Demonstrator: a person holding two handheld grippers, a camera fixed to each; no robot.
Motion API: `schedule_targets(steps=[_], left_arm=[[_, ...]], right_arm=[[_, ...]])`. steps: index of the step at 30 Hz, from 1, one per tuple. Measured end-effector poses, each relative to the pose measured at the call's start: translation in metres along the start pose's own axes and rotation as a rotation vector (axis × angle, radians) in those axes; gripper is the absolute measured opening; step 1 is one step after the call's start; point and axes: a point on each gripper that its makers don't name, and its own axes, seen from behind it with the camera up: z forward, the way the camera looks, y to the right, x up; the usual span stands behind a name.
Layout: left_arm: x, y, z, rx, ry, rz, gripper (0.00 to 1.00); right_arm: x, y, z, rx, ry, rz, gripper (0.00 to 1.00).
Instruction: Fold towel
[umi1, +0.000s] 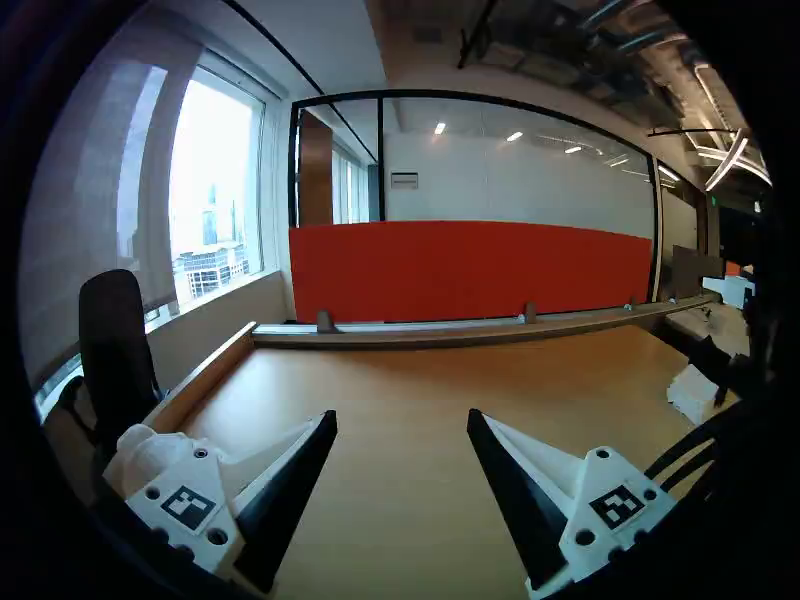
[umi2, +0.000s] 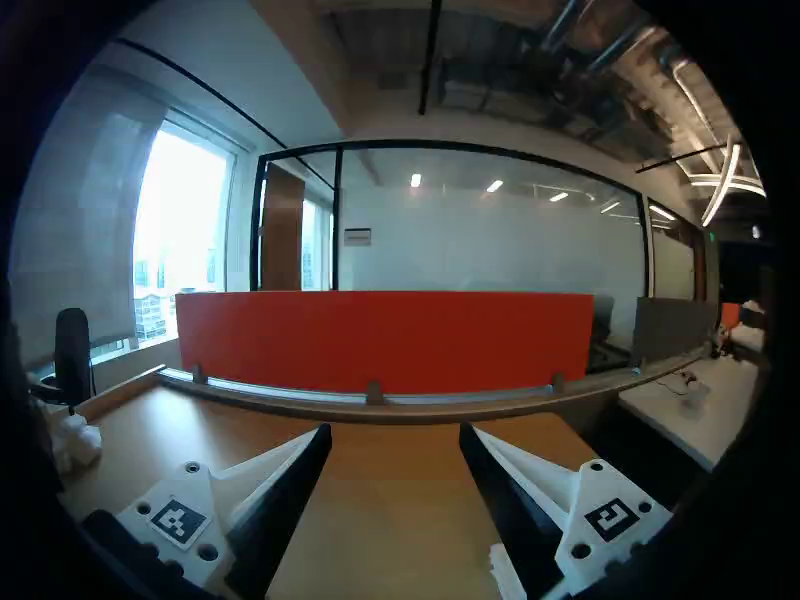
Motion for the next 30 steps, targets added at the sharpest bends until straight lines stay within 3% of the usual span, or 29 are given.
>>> schedule_targets(steps=[9, 16, 24, 30], left_arm=[[0.037, -0.014, 0.013, 0.047, 0.108, -0.026, 0.97], [0.047, -0.02, 0.017, 0.059, 0.138, -0.027, 0.97], [0.05, -0.018, 0.023, 0.045, 0.16, -0.04, 0.97], [0.039, -0.016, 0.031, 0.038, 0.17, -0.015, 0.97]], right_arm=[[-0.001, -0.009, -0.003, 0.016, -0.01, 0.003, 0.99], [0.004, -0.012, -0.004, 0.014, -0.01, 0.012, 0.99], [0.013, -0.021, -0.003, 0.012, 0.006, 0.014, 0.99], [0.013, -0.034, -0.002, 0.024, 0.016, -0.014, 0.99]])
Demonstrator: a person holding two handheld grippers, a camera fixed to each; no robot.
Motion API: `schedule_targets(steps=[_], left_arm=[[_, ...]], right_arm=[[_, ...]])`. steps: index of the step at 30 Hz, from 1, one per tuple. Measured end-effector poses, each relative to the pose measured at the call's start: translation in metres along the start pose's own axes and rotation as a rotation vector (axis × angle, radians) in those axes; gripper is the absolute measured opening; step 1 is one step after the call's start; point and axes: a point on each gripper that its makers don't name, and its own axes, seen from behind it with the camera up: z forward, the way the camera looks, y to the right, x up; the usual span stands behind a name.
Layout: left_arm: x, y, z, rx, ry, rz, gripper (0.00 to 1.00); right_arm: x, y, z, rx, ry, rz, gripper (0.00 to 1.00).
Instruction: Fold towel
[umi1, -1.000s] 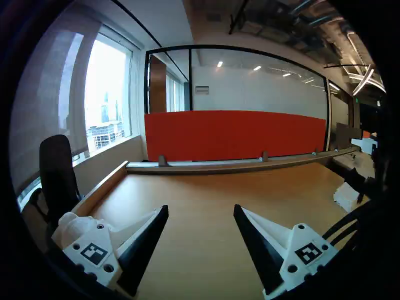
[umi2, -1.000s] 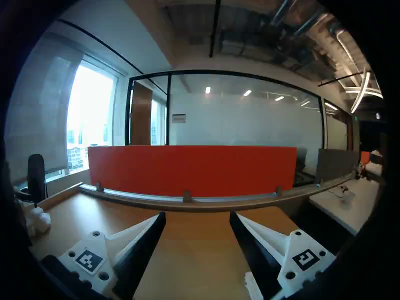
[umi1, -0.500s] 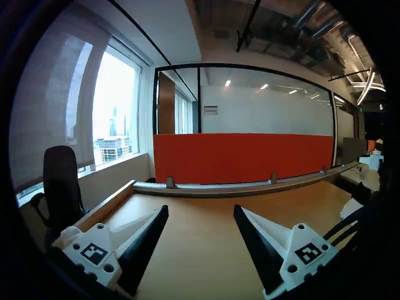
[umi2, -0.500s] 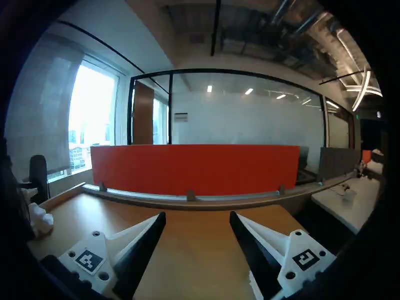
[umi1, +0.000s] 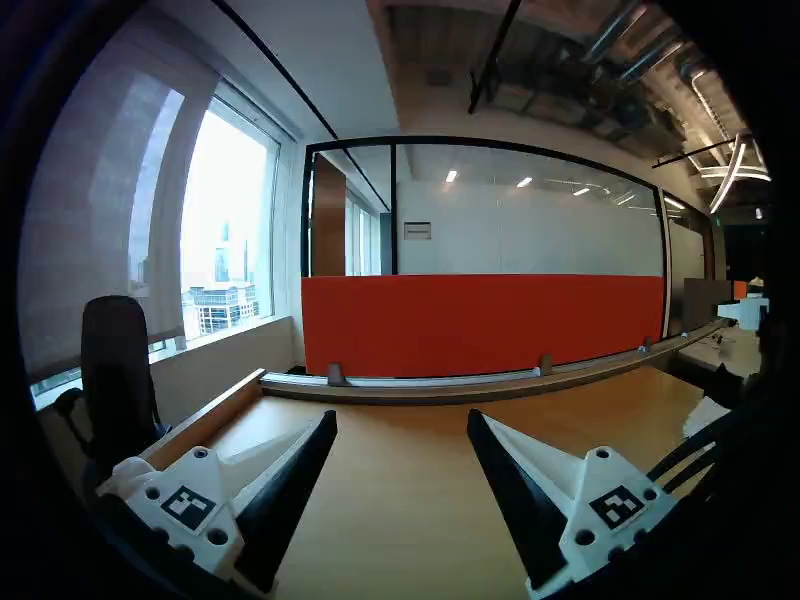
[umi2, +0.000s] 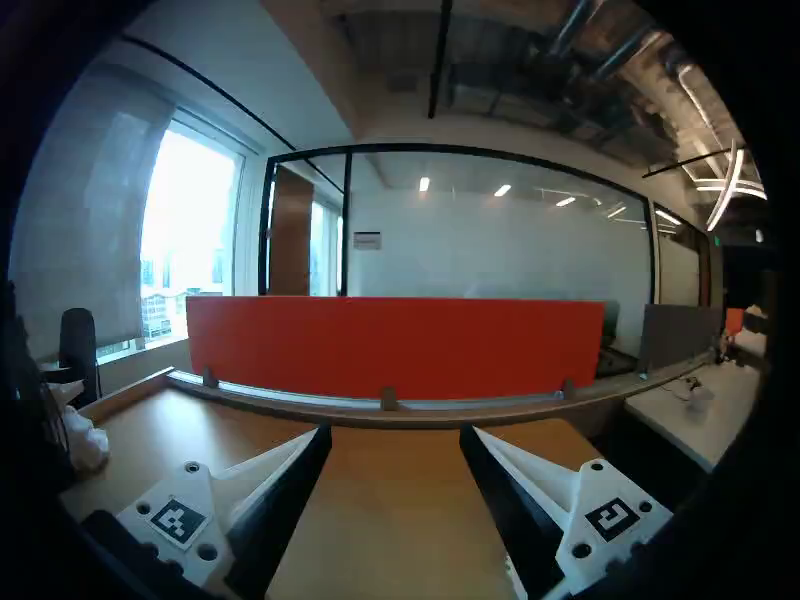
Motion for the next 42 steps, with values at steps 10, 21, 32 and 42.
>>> schedule_targets(steps=[10, 21, 32, 42], left_arm=[[-0.027, 0.008, 0.004, -0.018, 0.024, 0.043, 0.97], [-0.061, 0.004, 0.005, 0.004, 0.056, 0.064, 0.97], [-0.092, 0.007, 0.006, 0.012, 0.075, 0.034, 0.97], [-0.113, 0.013, 0.005, 0.005, 0.091, 0.024, 0.97]], right_arm=[[-0.01, -0.011, -0.003, -0.004, 0.011, 0.027, 0.99], [-0.028, -0.02, -0.011, -0.001, 0.005, 0.023, 0.99], [-0.038, -0.021, -0.017, -0.007, 0.013, 0.021, 0.99], [-0.053, -0.019, -0.021, -0.007, 0.015, 0.02, 0.99]])
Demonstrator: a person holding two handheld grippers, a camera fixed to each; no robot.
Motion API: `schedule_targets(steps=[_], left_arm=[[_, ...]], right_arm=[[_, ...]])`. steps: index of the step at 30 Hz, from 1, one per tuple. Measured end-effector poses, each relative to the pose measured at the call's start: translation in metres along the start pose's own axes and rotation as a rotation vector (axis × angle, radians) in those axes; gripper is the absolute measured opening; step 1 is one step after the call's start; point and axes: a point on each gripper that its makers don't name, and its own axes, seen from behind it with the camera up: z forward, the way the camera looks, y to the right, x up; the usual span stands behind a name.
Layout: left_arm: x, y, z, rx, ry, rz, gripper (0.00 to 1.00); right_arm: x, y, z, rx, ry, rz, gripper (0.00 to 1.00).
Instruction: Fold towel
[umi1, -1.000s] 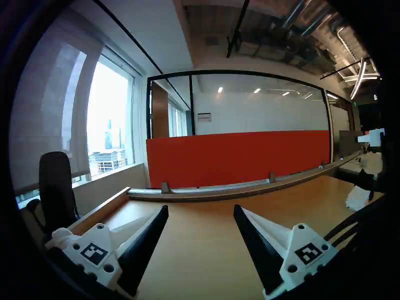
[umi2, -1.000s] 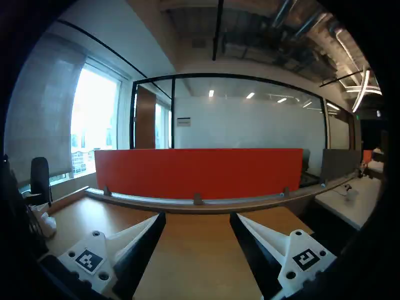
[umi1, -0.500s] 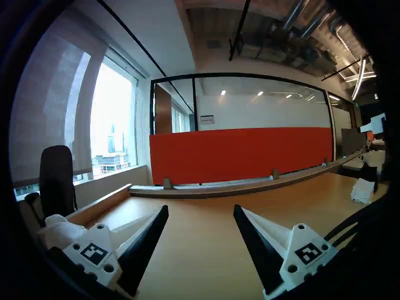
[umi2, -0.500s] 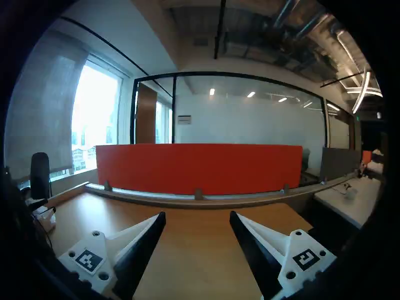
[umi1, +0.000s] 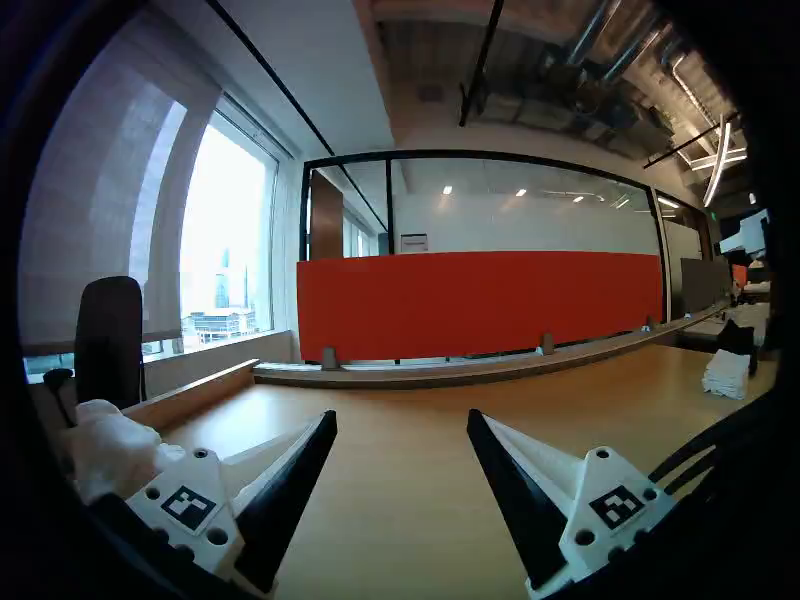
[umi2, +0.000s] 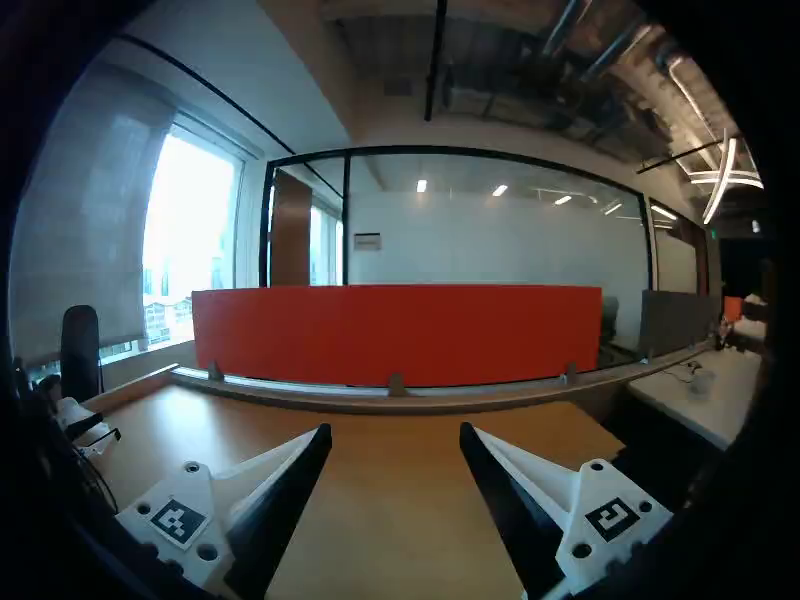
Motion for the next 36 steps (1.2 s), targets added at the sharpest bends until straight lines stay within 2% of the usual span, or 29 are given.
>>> schedule_targets(steps=[15, 24, 36], left_arm=[[-0.022, -0.004, 0.005, 0.009, 0.004, -0.012, 0.97], [-0.035, 0.0, 0.007, 0.006, -0.017, -0.025, 0.97], [-0.04, 0.001, 0.009, -0.001, -0.029, -0.031, 0.97]], right_arm=[[-0.003, -0.005, -0.001, 0.001, 0.006, -0.004, 0.99], [0.002, -0.007, 0.0, 0.0, 0.013, -0.013, 0.99], [0.002, -0.004, -0.001, 0.0, 0.016, -0.019, 0.99]])
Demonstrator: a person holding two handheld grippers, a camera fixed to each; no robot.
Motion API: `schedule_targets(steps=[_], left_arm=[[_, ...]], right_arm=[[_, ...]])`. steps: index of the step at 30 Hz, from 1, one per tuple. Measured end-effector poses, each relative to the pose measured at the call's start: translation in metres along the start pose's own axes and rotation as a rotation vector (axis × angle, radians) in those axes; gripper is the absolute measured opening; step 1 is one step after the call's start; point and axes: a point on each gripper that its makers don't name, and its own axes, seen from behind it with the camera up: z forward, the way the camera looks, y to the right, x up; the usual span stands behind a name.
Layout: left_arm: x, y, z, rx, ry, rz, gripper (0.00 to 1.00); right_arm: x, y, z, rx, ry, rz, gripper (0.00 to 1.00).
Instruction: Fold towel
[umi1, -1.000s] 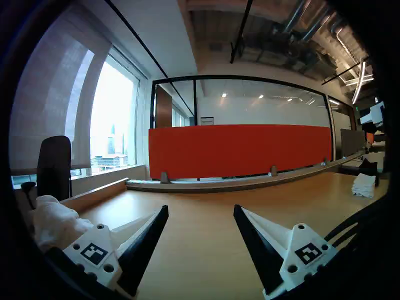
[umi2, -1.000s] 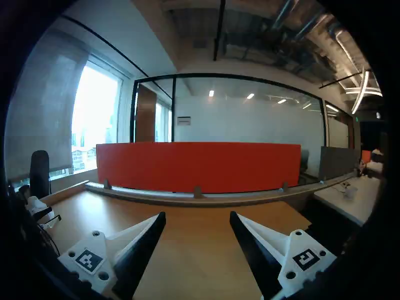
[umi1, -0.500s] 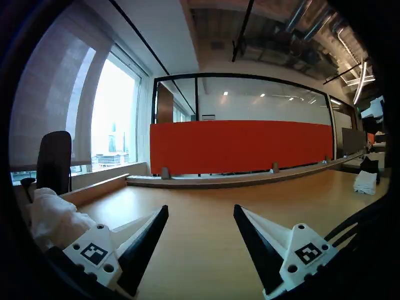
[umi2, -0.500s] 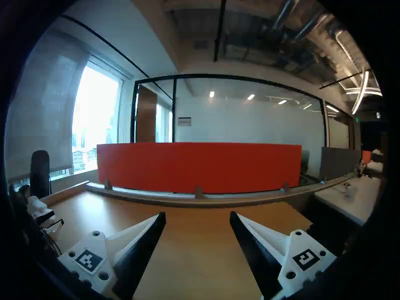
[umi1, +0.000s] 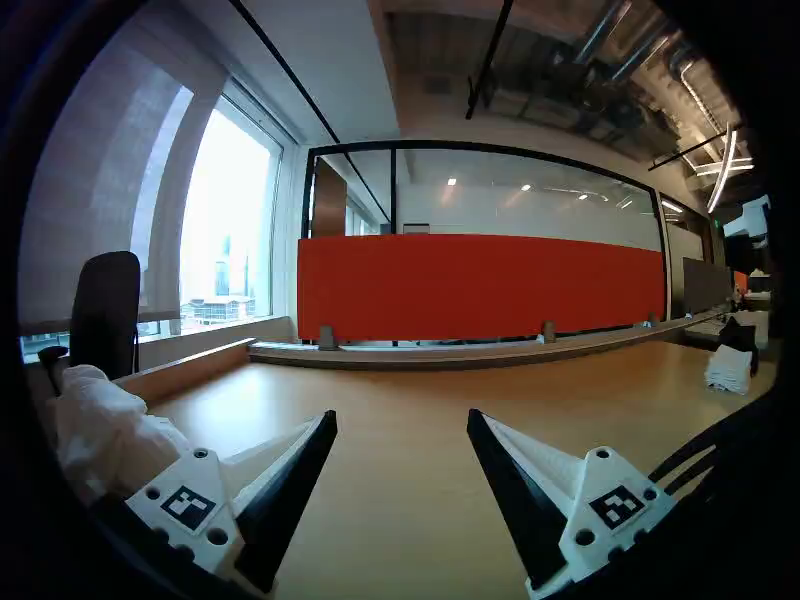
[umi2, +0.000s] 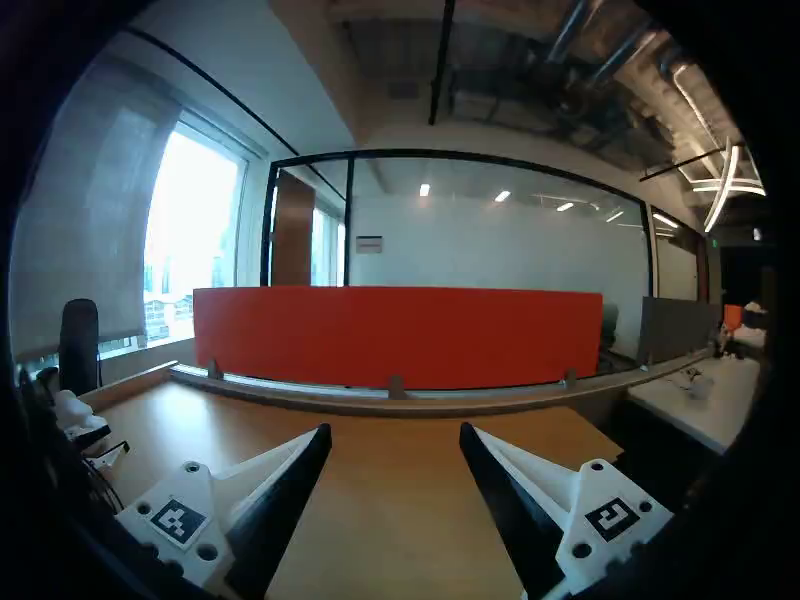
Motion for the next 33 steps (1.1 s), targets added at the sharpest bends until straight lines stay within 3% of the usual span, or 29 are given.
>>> schedule_targets(steps=[18, 27, 33], left_arm=[[-0.003, 0.0, 0.001, 0.0, -0.003, 0.0, 0.97], [-0.004, 0.0, 0.002, 0.0, -0.003, -0.001, 0.97], [-0.005, 0.001, 0.002, 0.0, -0.003, 0.0, 0.97]], right_arm=[[0.006, 0.009, 0.001, -0.006, 0.019, -0.005, 0.99], [0.003, 0.03, 0.007, -0.051, 0.038, -0.048, 0.99], [0.0, 0.039, 0.012, -0.05, 0.059, -0.031, 0.99]])
